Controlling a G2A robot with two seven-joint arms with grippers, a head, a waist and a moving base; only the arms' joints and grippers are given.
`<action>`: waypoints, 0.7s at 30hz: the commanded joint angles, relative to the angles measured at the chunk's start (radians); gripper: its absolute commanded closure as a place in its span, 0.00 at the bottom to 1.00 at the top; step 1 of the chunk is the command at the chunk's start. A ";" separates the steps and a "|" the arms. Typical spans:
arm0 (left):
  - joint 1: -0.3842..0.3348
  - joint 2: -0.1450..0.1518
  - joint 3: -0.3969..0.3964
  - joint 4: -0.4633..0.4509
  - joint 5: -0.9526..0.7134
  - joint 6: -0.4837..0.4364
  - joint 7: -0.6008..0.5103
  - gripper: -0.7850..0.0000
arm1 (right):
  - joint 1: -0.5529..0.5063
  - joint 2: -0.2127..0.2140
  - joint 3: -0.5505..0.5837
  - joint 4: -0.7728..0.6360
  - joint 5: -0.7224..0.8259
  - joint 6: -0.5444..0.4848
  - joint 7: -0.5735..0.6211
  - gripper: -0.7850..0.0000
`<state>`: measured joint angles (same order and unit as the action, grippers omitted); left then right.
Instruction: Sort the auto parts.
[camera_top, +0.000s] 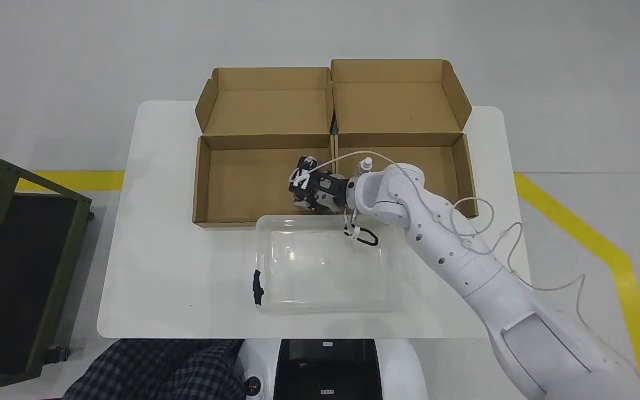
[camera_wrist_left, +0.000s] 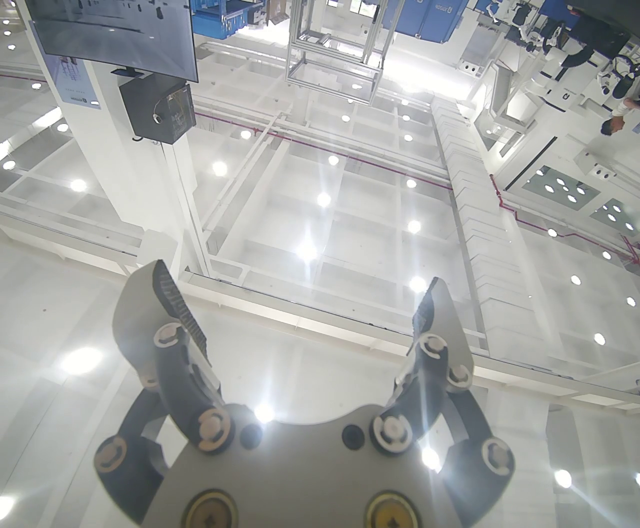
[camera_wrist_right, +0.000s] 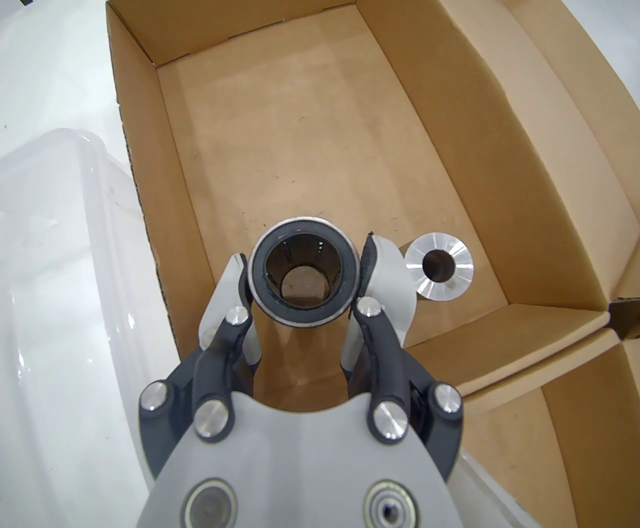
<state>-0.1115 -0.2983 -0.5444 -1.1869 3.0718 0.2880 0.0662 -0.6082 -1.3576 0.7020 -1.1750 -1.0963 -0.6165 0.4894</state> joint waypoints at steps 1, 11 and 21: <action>0.000 0.000 0.000 0.000 0.000 0.000 0.000 0.00 | -0.001 -0.001 0.003 -0.001 -0.001 -0.002 -0.001 0.34; 0.000 0.000 0.000 0.000 0.000 0.000 0.000 0.00 | -0.018 0.012 0.059 -0.084 0.005 -0.028 -0.021 0.35; 0.000 0.000 0.000 0.000 0.000 0.000 0.000 0.00 | -0.088 0.052 0.193 -0.292 0.006 -0.054 -0.021 0.27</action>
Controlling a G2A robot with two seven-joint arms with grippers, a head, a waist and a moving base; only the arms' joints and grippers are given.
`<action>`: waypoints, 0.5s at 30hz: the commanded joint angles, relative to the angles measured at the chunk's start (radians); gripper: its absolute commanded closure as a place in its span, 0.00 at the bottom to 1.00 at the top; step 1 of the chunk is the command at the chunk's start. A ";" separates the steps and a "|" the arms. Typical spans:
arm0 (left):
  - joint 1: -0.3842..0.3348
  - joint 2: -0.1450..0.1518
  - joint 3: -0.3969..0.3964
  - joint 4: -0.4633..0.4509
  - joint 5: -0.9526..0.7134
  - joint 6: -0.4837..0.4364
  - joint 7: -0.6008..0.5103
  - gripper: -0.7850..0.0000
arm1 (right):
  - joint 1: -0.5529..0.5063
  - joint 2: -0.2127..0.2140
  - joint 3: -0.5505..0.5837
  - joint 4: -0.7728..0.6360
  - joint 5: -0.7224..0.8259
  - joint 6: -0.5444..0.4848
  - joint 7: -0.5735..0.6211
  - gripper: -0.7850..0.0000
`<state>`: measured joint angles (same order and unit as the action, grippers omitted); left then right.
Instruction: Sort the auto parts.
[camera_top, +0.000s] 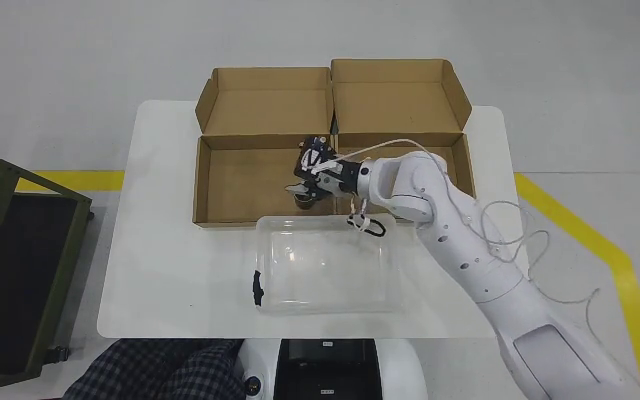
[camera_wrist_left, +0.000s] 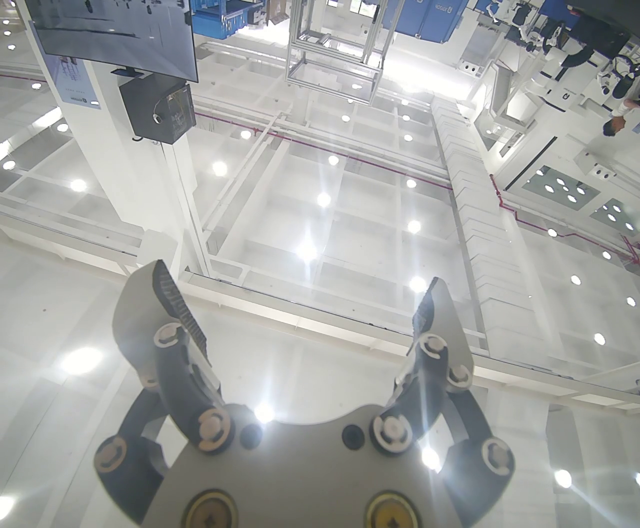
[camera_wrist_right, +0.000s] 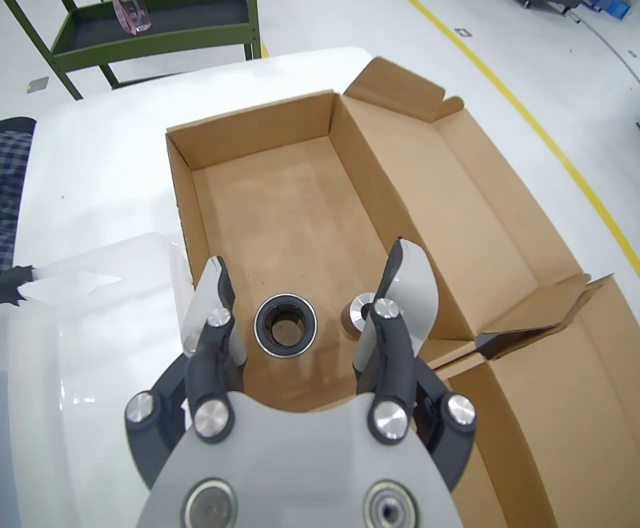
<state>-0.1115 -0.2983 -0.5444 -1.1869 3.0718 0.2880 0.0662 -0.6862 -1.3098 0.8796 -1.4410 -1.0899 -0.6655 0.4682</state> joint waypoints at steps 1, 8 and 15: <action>0.000 0.000 0.000 0.000 0.000 0.000 0.000 0.00 | -0.023 0.010 0.034 -0.056 -0.005 -0.009 0.004 0.26; 0.000 0.000 0.000 0.000 0.000 0.000 0.000 0.00 | -0.153 0.055 0.187 -0.283 -0.012 -0.045 0.013 0.17; 0.000 0.000 0.000 0.000 0.000 0.000 0.000 0.00 | -0.328 0.092 0.350 -0.447 -0.017 -0.060 -0.026 0.02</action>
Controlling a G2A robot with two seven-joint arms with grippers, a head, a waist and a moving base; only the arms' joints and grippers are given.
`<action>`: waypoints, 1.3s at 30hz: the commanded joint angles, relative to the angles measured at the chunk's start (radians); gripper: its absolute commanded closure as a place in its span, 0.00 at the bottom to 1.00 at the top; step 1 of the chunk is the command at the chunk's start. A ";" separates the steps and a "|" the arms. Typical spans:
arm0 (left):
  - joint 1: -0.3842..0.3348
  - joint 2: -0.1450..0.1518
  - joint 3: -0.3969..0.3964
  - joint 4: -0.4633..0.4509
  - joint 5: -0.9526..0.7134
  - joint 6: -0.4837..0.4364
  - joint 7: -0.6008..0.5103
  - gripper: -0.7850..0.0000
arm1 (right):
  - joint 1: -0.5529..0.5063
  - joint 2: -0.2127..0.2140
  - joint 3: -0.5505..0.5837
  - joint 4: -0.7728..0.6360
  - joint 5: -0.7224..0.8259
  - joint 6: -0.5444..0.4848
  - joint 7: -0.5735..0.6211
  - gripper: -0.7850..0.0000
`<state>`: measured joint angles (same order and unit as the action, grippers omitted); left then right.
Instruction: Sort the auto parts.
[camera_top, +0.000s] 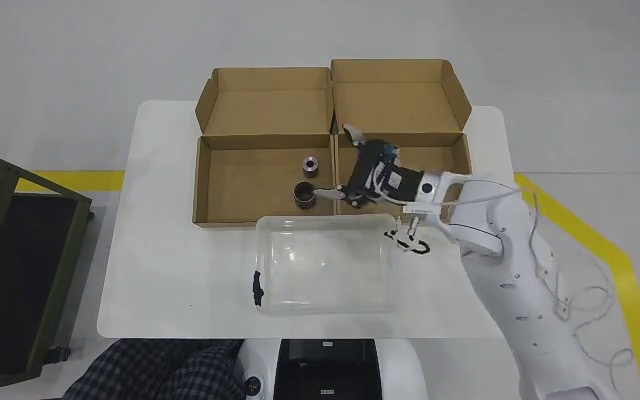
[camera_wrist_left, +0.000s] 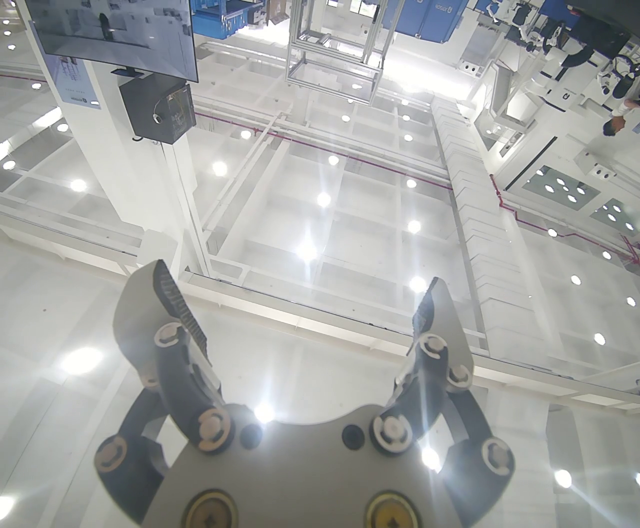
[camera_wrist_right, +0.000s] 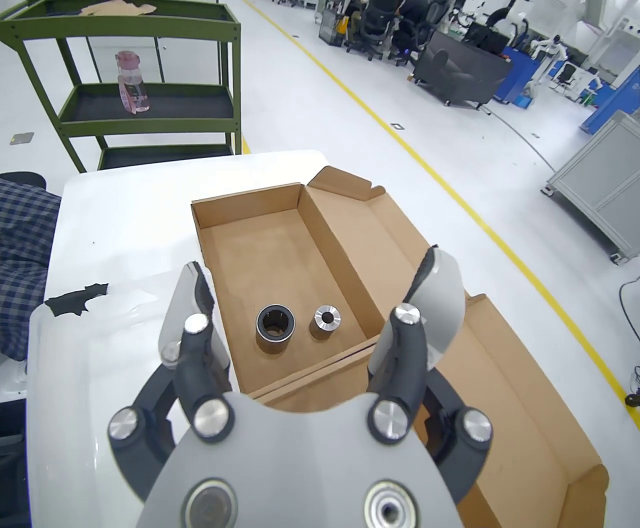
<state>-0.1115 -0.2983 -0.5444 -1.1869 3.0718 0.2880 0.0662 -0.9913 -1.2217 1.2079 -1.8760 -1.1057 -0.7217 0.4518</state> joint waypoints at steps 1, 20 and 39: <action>0.000 0.000 0.000 0.000 0.000 0.000 0.000 0.00 | -0.050 0.008 0.045 -0.020 0.002 -0.005 -0.031 0.00; 0.000 0.000 0.000 0.000 0.000 0.000 0.000 0.00 | -0.433 0.057 0.389 -0.034 -0.043 -0.051 -0.377 0.00; 0.000 0.000 0.000 0.000 0.000 0.000 0.000 0.00 | -0.612 0.085 0.630 0.033 -0.086 -0.090 -0.571 0.00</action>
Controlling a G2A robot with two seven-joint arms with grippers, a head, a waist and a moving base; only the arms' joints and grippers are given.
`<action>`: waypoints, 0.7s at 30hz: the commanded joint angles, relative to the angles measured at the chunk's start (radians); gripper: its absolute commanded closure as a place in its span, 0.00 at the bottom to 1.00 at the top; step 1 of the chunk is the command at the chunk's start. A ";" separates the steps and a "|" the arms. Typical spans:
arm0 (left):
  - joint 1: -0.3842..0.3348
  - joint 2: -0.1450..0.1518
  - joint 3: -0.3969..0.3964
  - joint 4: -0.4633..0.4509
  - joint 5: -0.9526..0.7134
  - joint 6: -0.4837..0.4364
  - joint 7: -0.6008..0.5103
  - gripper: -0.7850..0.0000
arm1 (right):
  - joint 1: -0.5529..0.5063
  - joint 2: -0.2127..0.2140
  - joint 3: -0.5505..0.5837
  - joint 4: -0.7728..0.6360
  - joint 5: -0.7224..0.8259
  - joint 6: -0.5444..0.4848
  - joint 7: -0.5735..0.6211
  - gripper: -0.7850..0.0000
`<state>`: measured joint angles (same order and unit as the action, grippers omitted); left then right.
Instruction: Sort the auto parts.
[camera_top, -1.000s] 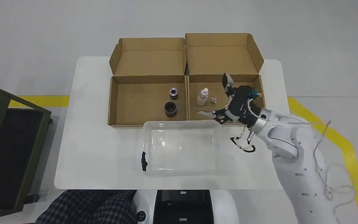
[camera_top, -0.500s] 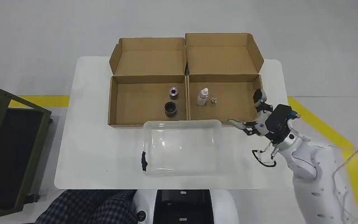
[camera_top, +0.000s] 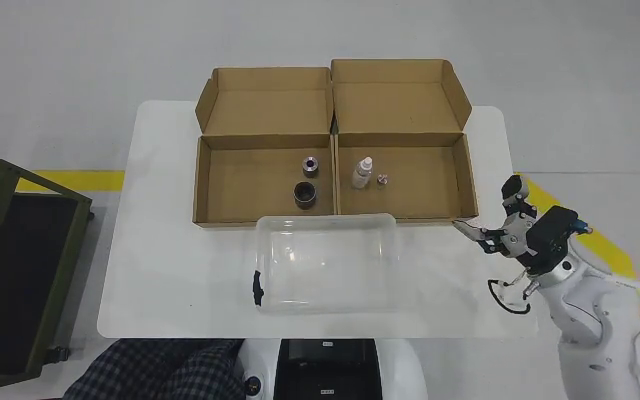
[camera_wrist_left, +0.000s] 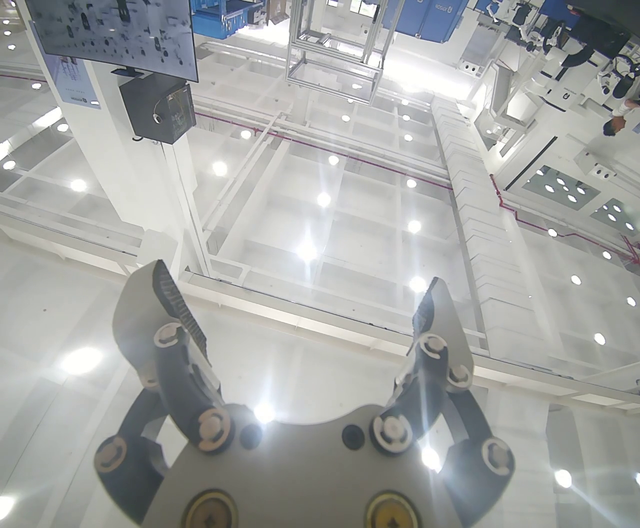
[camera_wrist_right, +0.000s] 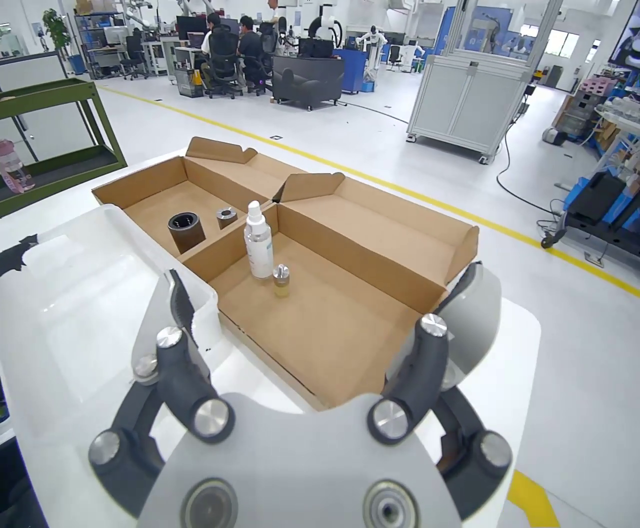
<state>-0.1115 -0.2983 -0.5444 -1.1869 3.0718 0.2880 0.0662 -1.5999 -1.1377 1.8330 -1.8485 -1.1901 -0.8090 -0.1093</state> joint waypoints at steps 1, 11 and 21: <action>0.000 0.000 0.000 0.000 0.000 0.000 0.000 0.00 | -0.007 0.002 0.012 0.012 -0.006 -0.003 -0.019 0.00; 0.000 0.000 0.000 0.000 0.000 0.000 0.000 0.00 | -0.033 0.009 0.047 0.035 -0.025 -0.001 -0.056 0.00; 0.000 0.000 0.000 0.000 0.000 0.000 0.000 0.00 | -0.033 0.009 0.047 0.035 -0.025 -0.001 -0.056 0.00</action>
<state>-0.1115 -0.2983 -0.5444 -1.1869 3.0718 0.2880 0.0662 -1.6330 -1.1288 1.8804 -1.8132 -1.2152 -0.8101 -0.1649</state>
